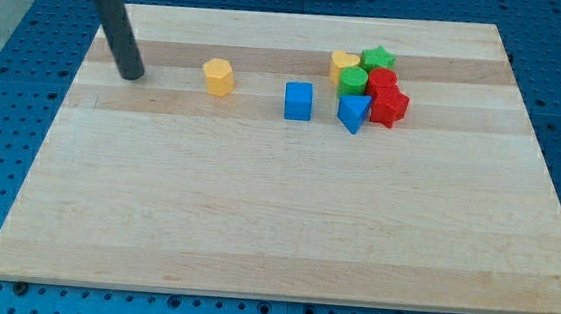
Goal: Move the yellow hexagon into the blue cube
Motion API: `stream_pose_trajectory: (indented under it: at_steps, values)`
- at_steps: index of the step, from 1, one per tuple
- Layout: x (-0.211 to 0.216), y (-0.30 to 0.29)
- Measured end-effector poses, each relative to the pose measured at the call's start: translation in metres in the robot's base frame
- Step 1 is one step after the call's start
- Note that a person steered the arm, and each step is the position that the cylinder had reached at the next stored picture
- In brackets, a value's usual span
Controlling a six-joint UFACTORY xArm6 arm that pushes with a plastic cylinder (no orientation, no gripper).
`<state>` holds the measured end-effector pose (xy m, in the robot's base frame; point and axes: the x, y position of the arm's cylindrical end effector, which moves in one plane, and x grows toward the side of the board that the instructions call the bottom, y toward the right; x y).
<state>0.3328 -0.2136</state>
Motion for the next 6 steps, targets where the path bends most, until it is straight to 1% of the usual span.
stream_pose_trajectory:
  at_steps: [2, 3, 4, 5, 6]
  values:
    - [0.008, 0.132]
    - [0.008, 0.160]
    - [0.009, 0.134]
    - [0.029, 0.097]
    - [0.053, 0.094]
